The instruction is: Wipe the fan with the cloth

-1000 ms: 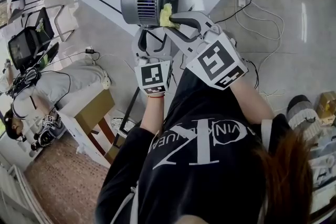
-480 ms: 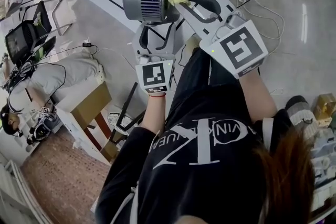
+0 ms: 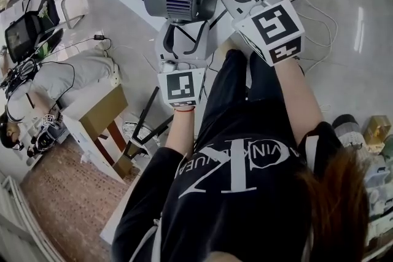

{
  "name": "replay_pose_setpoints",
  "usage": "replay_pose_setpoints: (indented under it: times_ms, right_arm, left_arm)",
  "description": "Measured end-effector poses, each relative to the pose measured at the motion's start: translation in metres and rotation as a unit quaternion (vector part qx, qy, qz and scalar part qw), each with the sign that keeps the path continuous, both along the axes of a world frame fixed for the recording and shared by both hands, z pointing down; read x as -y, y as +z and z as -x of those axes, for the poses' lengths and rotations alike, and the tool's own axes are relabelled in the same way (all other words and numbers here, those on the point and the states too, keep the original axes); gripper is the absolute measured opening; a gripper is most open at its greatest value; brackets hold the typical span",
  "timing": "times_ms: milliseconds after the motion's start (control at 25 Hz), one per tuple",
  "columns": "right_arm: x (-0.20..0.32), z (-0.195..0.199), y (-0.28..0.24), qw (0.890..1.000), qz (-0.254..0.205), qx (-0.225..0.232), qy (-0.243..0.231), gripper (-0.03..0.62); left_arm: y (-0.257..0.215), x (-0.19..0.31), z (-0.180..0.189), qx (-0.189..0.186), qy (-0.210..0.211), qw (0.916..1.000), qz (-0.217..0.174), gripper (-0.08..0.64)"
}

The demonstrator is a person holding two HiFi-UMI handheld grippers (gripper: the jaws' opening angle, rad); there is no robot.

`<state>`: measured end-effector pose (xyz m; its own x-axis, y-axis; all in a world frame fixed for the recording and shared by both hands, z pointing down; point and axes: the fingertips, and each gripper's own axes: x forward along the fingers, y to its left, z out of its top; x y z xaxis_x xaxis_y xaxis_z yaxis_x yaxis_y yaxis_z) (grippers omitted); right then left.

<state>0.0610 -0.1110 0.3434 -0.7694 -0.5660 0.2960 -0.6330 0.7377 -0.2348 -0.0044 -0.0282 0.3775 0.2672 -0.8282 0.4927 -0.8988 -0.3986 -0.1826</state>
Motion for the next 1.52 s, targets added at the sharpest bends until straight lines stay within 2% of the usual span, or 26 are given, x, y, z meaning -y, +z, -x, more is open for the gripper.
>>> replay_pose_setpoints:
  times_ms: [440,760,960,1200,1280,1400,1520]
  right_arm:
    - [-0.017,0.013,0.023,0.998,0.055,-0.026,-0.032,0.054]
    - [-0.039,0.011,0.003,0.995,0.087,0.027,-0.044,0.054]
    - [-0.032,0.001,-0.021,0.995,0.073,0.036,-0.052,0.054]
    - [-0.044,-0.001,-0.036,0.996,0.055,0.046,-0.055,0.054]
    - [-0.034,-0.012,-0.051,0.998,0.025,0.051,-0.031,0.054]
    - [-0.013,-0.026,-0.073,0.999,-0.043,0.028,0.004,0.052]
    - [0.015,-0.026,-0.086,0.997,-0.079,0.025,-0.002,0.054]
  left_arm:
    - [0.003,0.003,-0.001,0.006,-0.013,0.9999,0.001,0.306]
    - [0.006,0.001,0.000,0.009,-0.019,0.9997,0.007,0.307]
    - [0.005,0.015,-0.007,0.011,-0.027,0.9995,0.013,0.307]
    - [0.005,0.005,-0.003,0.010,-0.028,0.9994,0.016,0.307]
    - [0.004,0.006,-0.004,0.005,-0.022,0.9996,0.014,0.307]
    - [0.001,-0.002,0.001,-0.016,-0.001,0.9998,0.007,0.293]
    - [0.002,-0.011,0.018,-0.019,-0.010,0.9997,0.010,0.200]
